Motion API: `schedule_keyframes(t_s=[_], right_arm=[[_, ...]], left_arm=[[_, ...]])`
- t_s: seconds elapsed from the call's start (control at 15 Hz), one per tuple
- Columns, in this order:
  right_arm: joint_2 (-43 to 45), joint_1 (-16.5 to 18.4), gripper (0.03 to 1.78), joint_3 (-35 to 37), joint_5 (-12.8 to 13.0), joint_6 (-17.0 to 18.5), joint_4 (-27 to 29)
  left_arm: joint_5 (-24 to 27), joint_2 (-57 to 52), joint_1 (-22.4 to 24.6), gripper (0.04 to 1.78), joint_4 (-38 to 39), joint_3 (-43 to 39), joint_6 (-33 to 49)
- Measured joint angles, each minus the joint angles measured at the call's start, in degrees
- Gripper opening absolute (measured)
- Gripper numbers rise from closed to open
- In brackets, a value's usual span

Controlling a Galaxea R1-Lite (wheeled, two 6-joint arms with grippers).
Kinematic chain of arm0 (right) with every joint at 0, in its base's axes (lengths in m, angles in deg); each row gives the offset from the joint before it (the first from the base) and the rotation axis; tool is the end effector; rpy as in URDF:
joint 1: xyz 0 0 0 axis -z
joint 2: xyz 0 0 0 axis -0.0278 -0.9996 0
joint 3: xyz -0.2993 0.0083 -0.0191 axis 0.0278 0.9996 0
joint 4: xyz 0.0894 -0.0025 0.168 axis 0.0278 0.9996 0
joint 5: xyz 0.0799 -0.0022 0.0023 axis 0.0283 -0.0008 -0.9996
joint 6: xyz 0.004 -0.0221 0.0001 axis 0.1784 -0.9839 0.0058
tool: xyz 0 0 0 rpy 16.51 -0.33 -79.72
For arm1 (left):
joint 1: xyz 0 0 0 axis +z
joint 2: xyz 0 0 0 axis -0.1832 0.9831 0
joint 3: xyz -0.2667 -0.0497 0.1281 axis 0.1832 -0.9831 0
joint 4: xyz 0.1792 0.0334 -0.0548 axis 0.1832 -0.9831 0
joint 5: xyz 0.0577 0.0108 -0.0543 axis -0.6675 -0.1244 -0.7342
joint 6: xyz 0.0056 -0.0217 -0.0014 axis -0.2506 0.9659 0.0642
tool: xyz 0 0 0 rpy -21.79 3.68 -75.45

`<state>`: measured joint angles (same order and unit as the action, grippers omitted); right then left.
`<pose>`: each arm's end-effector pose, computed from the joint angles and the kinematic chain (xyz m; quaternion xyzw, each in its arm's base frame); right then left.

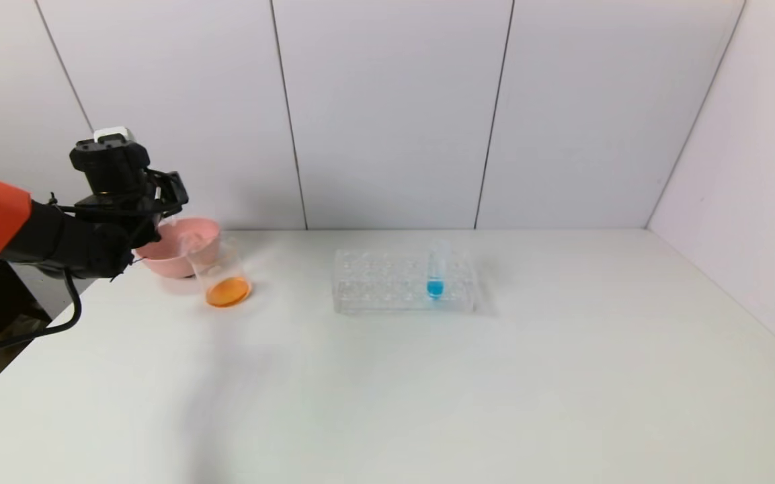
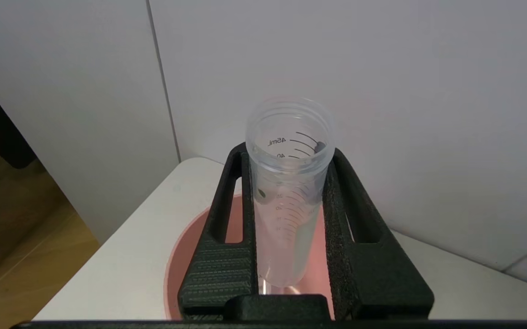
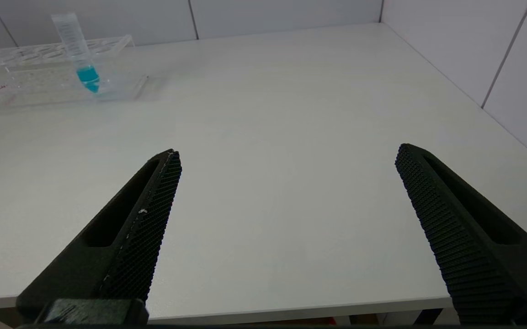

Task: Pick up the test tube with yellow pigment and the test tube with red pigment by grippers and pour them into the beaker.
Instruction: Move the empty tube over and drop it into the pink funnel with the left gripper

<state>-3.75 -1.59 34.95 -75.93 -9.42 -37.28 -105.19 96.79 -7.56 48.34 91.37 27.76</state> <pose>-0.0228 -0.0009 0.0761 0.0480 -0.0026 -0.0191 0.9987 0.4356 0.0307 0.1827 -0.0593 -0.0137 0.2042 0.9770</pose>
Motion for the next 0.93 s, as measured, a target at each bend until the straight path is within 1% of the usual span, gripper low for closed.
schedule_keyframes(t_s=[0.13,0.27,0.47,0.6,0.73,0.8,0.93], right_arm=[[0.00,0.00,1.71,0.00,0.00,0.00,-0.02],[0.00,0.00,1.71,0.00,0.00,0.00,-0.02],[0.00,0.00,1.71,0.00,0.00,0.00,-0.02],[0.00,0.00,1.71,0.00,0.00,0.00,-0.02],[0.00,0.00,1.71,0.00,0.00,0.00,0.00],[0.00,0.00,1.71,0.00,0.00,0.00,0.00],[0.00,0.00,1.71,0.00,0.00,0.00,0.00]], left_arm=[[-0.22,3.08,-0.02,0.43,-2.50,4.11,-0.06],[-0.28,5.32,-0.02,0.43,-3.22,6.42,-0.24],[-0.33,7.22,0.00,0.43,-3.79,7.58,-0.33],[-0.38,7.69,0.00,0.48,-3.57,7.72,-0.30],[-0.35,7.80,-0.02,0.62,-3.50,7.74,-0.33],[-0.38,7.80,-0.02,0.73,-3.41,7.72,-0.30],[-0.35,7.72,-0.02,1.05,-3.17,7.30,-0.38]])
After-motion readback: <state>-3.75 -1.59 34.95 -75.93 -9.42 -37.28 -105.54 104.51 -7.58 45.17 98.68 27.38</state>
